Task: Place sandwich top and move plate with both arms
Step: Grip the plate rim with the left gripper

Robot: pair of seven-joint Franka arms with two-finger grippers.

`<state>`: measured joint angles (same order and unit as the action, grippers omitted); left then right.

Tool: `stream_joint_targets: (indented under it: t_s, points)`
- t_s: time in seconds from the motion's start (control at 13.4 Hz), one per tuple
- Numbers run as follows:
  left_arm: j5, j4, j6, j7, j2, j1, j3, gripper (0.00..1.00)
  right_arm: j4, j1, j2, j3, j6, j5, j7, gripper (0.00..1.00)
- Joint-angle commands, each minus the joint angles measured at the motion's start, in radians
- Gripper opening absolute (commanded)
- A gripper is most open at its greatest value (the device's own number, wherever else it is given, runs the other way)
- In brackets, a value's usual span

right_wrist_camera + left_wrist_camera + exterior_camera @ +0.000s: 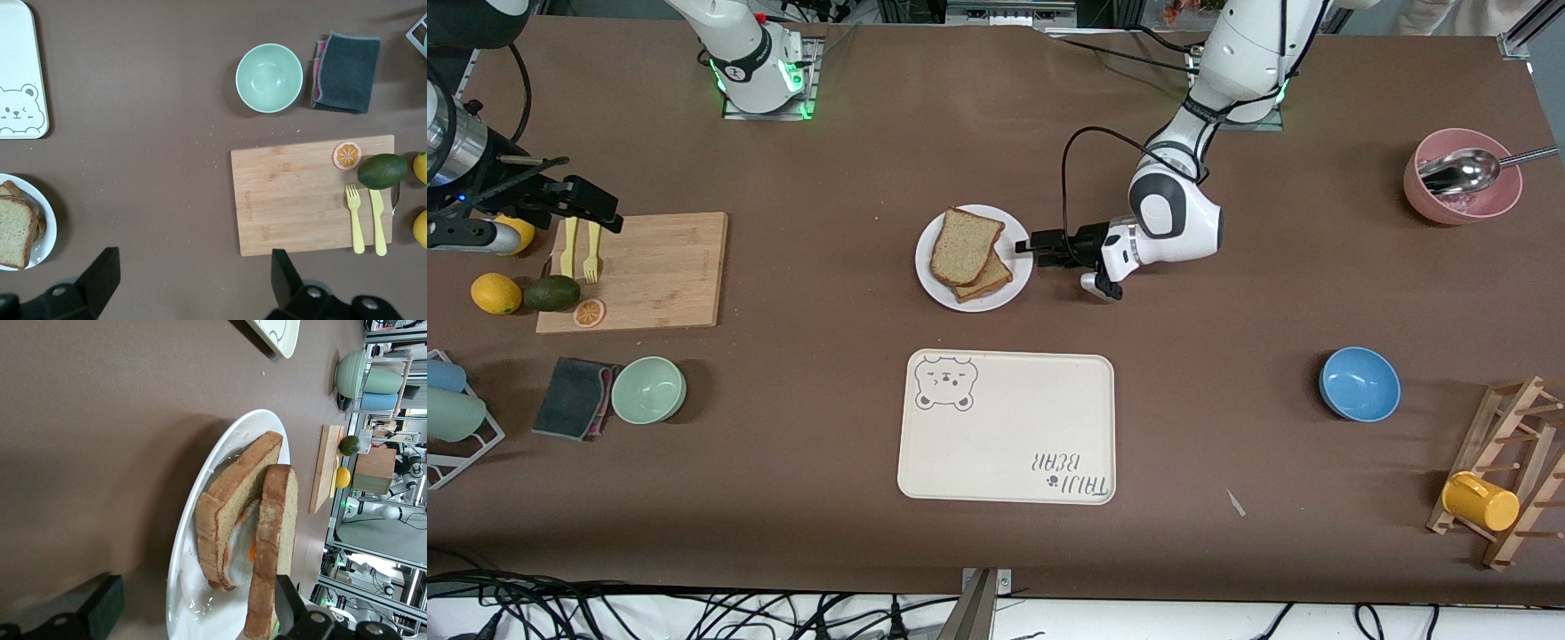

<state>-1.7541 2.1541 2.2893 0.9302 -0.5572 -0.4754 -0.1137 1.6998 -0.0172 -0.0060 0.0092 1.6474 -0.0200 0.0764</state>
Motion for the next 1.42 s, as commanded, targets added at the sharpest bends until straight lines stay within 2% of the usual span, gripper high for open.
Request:
stream_joint_targets:
  t_s: [0.0, 0.3, 0.52, 0.74, 0.82, 0.97, 1.34]
  points:
    - [-0.059, -0.005, 0.001, 0.041, -0.012, -0.017, -0.004, 0.88, -0.003, 0.000, -0.011, 0.001, -0.001, -0.009, -0.006, 1.00]
    - [-0.149, -0.007, 0.001, 0.113, -0.032, -0.031, -0.020, 0.83, -0.003, 0.000, -0.011, 0.001, -0.003, -0.009, -0.004, 1.00]
    - [-0.151, -0.007, 0.001, 0.124, -0.035, -0.035, -0.020, 0.81, -0.003, 0.000, -0.011, 0.001, -0.003, -0.009, -0.006, 1.00]
    - [-0.150, -0.007, 0.001, 0.125, -0.038, -0.035, -0.020, 0.69, -0.003, 0.000, -0.011, 0.001, -0.003, -0.009, -0.004, 1.00]
    - [-0.148, -0.007, 0.001, 0.127, -0.040, -0.035, -0.020, 0.59, -0.003, 0.000, -0.011, 0.001, -0.003, -0.009, -0.004, 1.00]
    - [-0.148, -0.007, 0.001, 0.127, -0.040, -0.035, -0.020, 0.48, -0.003, 0.000, -0.011, 0.001, -0.001, -0.009, -0.004, 1.00]
    - [-0.148, -0.005, 0.001, 0.127, -0.044, -0.035, -0.020, 0.44, -0.003, 0.000, -0.011, 0.001, -0.001, -0.009, -0.004, 1.00]
